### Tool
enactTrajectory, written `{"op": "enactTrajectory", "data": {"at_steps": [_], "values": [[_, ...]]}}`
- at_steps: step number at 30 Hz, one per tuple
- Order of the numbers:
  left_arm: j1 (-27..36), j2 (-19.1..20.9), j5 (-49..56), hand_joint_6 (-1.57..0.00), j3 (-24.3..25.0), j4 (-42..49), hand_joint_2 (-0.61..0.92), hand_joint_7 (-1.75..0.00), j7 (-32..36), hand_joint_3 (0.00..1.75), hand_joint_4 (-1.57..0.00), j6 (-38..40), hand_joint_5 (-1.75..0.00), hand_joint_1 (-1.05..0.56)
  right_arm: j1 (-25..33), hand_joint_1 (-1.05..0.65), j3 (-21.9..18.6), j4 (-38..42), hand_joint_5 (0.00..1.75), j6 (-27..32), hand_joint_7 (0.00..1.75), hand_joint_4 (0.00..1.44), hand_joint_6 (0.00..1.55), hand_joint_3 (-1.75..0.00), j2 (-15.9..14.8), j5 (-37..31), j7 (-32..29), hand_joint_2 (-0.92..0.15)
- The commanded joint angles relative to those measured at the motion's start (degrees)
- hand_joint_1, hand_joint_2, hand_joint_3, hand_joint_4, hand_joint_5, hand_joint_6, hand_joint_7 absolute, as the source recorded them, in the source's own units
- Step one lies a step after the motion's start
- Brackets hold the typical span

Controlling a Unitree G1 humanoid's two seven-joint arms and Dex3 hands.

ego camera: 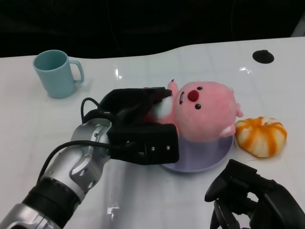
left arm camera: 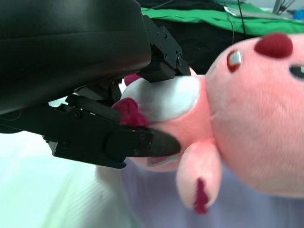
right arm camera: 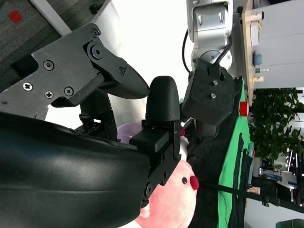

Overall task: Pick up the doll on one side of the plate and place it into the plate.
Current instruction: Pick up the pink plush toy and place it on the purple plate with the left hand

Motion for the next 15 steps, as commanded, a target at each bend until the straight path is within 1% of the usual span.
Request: {"op": "enactTrajectory", "data": {"at_steps": [1, 4, 7, 11, 15], "values": [[-0.82, 2.18, 1.12, -0.19, -0.92, -2.56, 0.92, 0.0, -3.57, 0.4, -0.13, 0.09, -0.23, -0.76, -0.14, -0.26, -0.19, 0.16, 1.73, -0.56, 1.52, 0.63, 0.55, -1.21, -0.29, 0.13, -0.06, -0.53], [-0.82, 3.7, 1.93, -0.13, -1.59, -4.26, 0.92, 0.0, -6.91, 0.42, -0.05, 0.74, -0.2, -0.85, -0.2, -0.26, -0.18, 0.18, 1.73, -0.58, 1.52, 0.63, 0.54, -1.21, -0.31, 0.09, -0.05, -0.53], [-0.17, 5.37, 1.48, -0.11, -1.1, -6.35, 0.92, 0.0, -9.62, 0.42, -0.02, 0.08, -0.19, -0.9, -0.24, -0.25, -0.23, 0.11, 1.73, -0.46, 1.52, 0.63, 0.54, -1.21, -0.26, 0.22, -0.07, -0.53], [1.23, 7.53, 0.69, -0.1, -0.08, -10.1, 0.92, 0.0, -12.06, 0.44, -0.01, -0.31, -0.2, -0.93, -0.31, -0.25, -0.36, 0.25, 1.73, -0.63, 1.52, 0.63, 0.54, -1.21, -0.18, 0.41, -0.04, -0.53], [3.75, 10.2, -1.68, -0.11, 2.18, -15.24, 0.92, 0.0, -14.06, 0.45, 0.0, -0.86, -0.21, -0.93, -0.58, -0.25, -0.38, 0.66, 1.73, -1.09, 1.52, 0.63, 0.54, -1.21, -0.2, 0.21, 0.0, -0.54]]}}
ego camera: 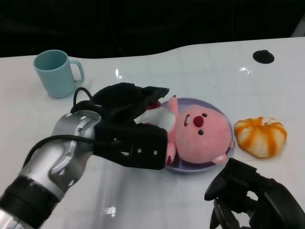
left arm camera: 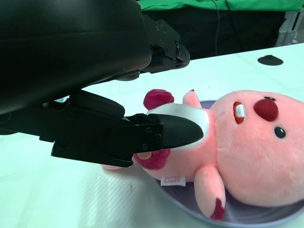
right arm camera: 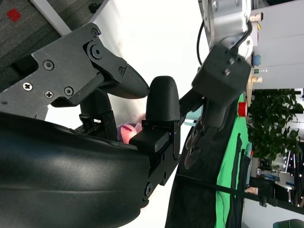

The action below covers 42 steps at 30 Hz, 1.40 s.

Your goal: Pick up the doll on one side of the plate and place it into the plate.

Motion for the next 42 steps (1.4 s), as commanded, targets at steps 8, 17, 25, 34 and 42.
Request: {"op": "enactTrajectory", "data": {"at_steps": [8, 17, 25, 34, 42], "values": [[9.94, 5.69, -10.17, -0.14, 10.06, -13.46, 0.92, -0.02, -3.39, 0.44, -0.05, -1.64, -0.29, -0.87, -0.24, -0.25, -0.18, 0.39, 1.74, -0.93, 1.53, 0.64, 0.54, -1.21, -0.23, 0.11, -0.13, -0.53], [20.72, 3.51, -32.36, -0.32, 21.17, -19.32, 0.92, -0.07, -6.76, 0.33, -0.16, -2.64, -0.59, -0.7, -0.27, -0.25, -0.47, 0.46, 1.74, -0.55, 1.52, 0.63, 0.54, -1.19, -0.18, 0.65, -0.04, -0.54], [28.63, 1.08, -47.55, -0.57, 27.18, -24.49, 0.92, -0.16, -8.58, 0.21, -0.4, 2.55, -0.79, -0.49, -0.46, -0.26, -0.55, 0.59, 1.73, -0.27, 1.52, 0.63, 0.54, -1.2, -0.24, 0.7, -0.01, -0.54], [35.96, -0.88, -66.56, -0.92, 33.4, -35.34, 0.59, -0.28, -4.32, 0.97, -0.75, 26.7, -1.0, -0.19, -0.59, -0.26, -0.69, 0.51, 1.72, 0.03, 1.52, 0.63, 0.54, -1.2, -0.33, 0.78, 0.13, -0.54], [40.76, -3.04, -76.02, -0.72, 36.36, -43.66, 0.52, -1.08, 3.67, 1.2, -0.68, 42.48, -1.54, -0.15, -0.43, -0.26, -1.04, 0.06, 1.72, 0.37, 1.52, 0.63, 0.54, -1.19, -0.53, 0.79, 0.26, -0.55]]}}
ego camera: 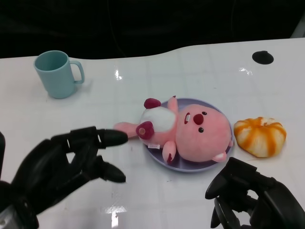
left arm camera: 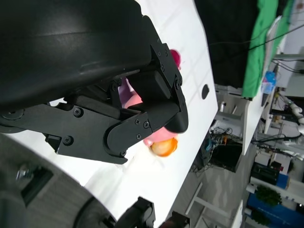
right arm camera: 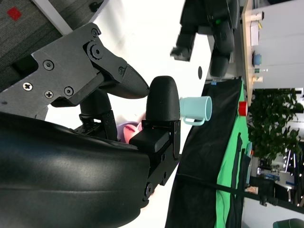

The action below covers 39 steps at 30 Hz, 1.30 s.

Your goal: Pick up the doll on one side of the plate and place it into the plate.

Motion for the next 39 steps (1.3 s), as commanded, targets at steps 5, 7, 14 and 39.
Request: {"op": "enactTrajectory", "data": {"at_steps": [5, 7, 14, 39], "values": [[3.61, -0.79, -1.88, -0.67, 0.82, -2.77, 0.55, -1.31, 3.22, 1.25, -0.7, 3.6, -1.63, -0.15, 0.81, -0.25, -0.99, -0.85, 1.73, -0.5, 1.52, 0.63, 0.54, -1.19, -0.81, 0.62, 0.39, -0.54], [4.38, -1.31, -1.42, -0.66, 0.45, -2.5, 0.6, -1.39, 3.56, 1.23, -0.7, 3.18, -1.71, -0.14, 1.13, -0.24, -1.43, -0.9, 1.73, -0.53, 1.52, 0.63, 0.54, -1.19, -0.94, 0.87, 0.53, -0.54], [4.67, -1.87, -1.61, -0.61, -0.38, -1.28, 0.68, -1.67, 4.46, 1.11, -0.73, 5.25, -1.75, -0.16, 1.81, -0.23, -3.19, -0.97, 1.74, -0.91, 1.52, 0.62, 0.53, -1.19, -1.22, 2.21, 1.44, -0.56], [3.82, -1.88, 0.89, -0.56, -2.15, 0.29, 0.66, -1.75, 3.45, 1.12, -0.73, 5.24, -1.75, -0.16, 1.84, -0.24, -4.18, 0.41, 1.75, -2.93, 1.55, 0.62, 0.51, -1.19, -1.39, 2.03, 2.22, -0.57]]}}
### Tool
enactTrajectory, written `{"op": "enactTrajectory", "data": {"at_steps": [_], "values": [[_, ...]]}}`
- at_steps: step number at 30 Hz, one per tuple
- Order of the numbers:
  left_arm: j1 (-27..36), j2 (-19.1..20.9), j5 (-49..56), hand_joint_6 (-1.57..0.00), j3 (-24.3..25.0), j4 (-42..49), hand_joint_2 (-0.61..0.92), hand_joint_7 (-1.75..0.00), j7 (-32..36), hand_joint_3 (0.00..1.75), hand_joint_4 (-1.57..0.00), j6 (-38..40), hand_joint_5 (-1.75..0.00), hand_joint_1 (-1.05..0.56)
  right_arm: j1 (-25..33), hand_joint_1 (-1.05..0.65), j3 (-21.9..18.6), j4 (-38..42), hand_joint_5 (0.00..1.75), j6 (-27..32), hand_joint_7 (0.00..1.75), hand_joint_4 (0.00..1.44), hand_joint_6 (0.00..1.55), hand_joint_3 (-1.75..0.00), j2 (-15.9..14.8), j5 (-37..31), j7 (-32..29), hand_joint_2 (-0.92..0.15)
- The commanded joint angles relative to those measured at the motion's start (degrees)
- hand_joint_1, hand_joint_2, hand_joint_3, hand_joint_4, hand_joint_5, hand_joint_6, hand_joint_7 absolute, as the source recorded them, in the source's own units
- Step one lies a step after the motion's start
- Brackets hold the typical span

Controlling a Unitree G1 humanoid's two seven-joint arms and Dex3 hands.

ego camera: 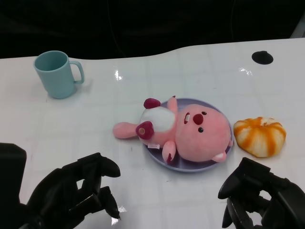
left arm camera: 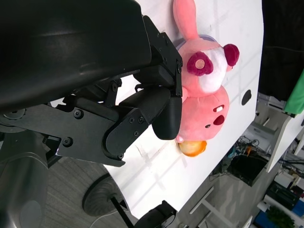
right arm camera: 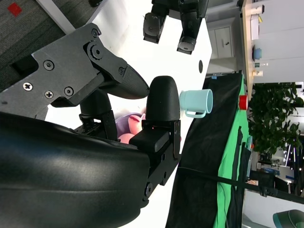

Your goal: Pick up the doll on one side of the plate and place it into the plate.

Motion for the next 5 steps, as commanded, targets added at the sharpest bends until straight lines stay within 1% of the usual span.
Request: {"op": "enactTrajectory", "data": {"at_steps": [1, 5], "values": [[0.35, 0.81, 0.53, -0.55, -0.03, -0.15, 0.66, -1.75, -0.88, 1.12, -0.73, -0.95, -1.75, -0.16, 0.45, -0.24, -0.1, 0.12, 1.75, -1.26, 1.55, 0.62, 0.51, -1.19, -0.61, -0.36, -0.01, -0.57], [0.44, 0.85, 0.2, -0.55, 0.26, -0.32, 0.66, -1.75, -0.86, 1.11, -0.73, -0.57, -1.75, -0.16, 0.71, -0.23, 0.11, 0.09, 1.75, -1.55, 1.55, 0.62, 0.51, -1.19, -0.55, -0.63, -0.11, -0.56]]}}
